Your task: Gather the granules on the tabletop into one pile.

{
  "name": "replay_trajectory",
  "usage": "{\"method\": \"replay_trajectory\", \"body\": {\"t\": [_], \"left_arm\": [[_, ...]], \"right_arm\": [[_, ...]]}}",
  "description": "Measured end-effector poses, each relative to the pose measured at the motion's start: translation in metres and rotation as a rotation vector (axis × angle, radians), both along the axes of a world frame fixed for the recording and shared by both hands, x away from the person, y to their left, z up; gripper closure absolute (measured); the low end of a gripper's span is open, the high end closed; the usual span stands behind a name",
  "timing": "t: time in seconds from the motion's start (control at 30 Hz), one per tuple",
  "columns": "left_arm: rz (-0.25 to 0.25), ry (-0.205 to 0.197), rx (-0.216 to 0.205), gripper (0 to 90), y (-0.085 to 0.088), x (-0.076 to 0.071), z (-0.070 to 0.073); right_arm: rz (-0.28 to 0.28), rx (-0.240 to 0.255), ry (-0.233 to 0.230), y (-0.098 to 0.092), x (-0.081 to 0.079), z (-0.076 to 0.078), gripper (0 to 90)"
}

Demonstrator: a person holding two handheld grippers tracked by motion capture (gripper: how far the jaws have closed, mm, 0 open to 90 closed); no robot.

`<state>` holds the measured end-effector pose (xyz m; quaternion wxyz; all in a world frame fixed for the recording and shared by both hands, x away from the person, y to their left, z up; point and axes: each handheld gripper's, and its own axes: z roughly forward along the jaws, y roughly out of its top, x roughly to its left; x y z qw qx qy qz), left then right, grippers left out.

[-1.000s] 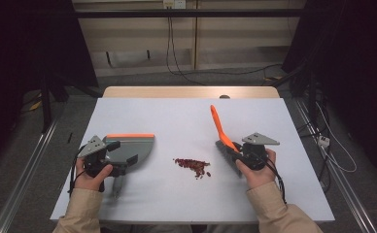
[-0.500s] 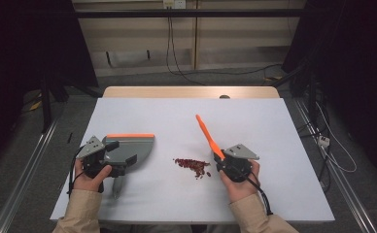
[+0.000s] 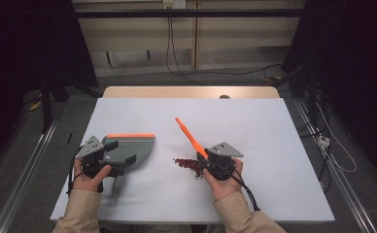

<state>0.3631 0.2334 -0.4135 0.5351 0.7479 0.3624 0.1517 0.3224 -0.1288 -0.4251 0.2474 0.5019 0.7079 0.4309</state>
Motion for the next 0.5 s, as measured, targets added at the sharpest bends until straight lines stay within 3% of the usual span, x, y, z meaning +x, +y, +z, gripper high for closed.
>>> {"method": "replay_trajectory", "body": {"t": [0.1,0.2,0.33,0.5], "left_arm": [[0.0,-0.001,0.003,6.4,0.0,0.0,0.0],[-0.001,-0.001,0.002,6.4,0.0,0.0,0.0],[-0.004,-0.001,0.01,6.4,-0.001,0.0,0.0],[-0.007,0.002,0.009,6.4,-0.002,0.0,0.0]], "right_arm": [[-0.006,0.016,-0.008,-0.004,0.001,0.0,69.0],[-0.024,-0.022,-0.015,-0.015,0.004,0.002,70.4],[0.007,-0.084,0.0,-0.027,0.009,0.003,70.7],[0.072,-0.128,0.068,-0.034,0.018,0.011,70.0]]}}
